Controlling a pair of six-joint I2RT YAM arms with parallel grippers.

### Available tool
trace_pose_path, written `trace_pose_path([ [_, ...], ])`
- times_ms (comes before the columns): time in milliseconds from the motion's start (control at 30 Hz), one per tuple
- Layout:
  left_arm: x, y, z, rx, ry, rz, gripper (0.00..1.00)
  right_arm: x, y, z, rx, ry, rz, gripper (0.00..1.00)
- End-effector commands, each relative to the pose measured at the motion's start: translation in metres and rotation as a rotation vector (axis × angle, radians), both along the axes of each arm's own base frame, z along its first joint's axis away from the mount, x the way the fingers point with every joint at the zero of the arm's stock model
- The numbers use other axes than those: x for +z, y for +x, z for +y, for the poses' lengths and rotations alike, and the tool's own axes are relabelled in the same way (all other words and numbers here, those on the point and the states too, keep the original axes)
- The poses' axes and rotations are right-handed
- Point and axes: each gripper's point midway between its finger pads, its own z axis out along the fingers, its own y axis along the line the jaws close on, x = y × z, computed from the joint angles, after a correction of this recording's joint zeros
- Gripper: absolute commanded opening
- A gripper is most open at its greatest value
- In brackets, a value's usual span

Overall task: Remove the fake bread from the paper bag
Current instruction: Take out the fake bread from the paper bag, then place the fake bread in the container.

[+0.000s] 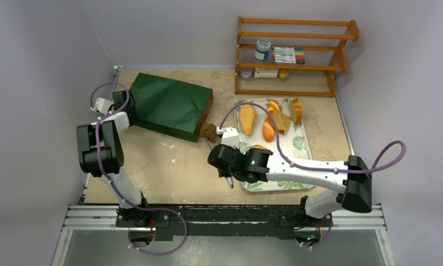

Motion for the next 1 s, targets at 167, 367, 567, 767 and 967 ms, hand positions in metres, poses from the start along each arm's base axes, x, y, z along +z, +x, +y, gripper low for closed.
trace_pose_path([
  [167, 0.034, -0.009, 0.007, 0.034, 0.017, -0.005, 0.26, 0.044, -0.025, -0.043, -0.181, 0.064, -0.046, 0.01],
  [367, 0.059, -0.011, 0.012, 0.054, 0.046, -0.028, 0.36, 0.059, -0.036, -0.071, -0.277, 0.078, -0.056, 0.01],
  [567, 0.088, -0.015, 0.017, 0.088, 0.073, -0.064, 0.42, 0.081, -0.031, -0.092, -0.354, 0.131, -0.094, 0.01],
  [767, 0.110, -0.025, 0.014, 0.117, 0.057, -0.133, 0.43, 0.094, -0.026, -0.097, -0.391, 0.188, -0.124, 0.01],
  [967, 0.150, -0.025, -0.015, 0.088, 0.069, -0.239, 0.42, 0.111, 0.007, -0.098, -0.462, 0.154, -0.195, 0.01],
])
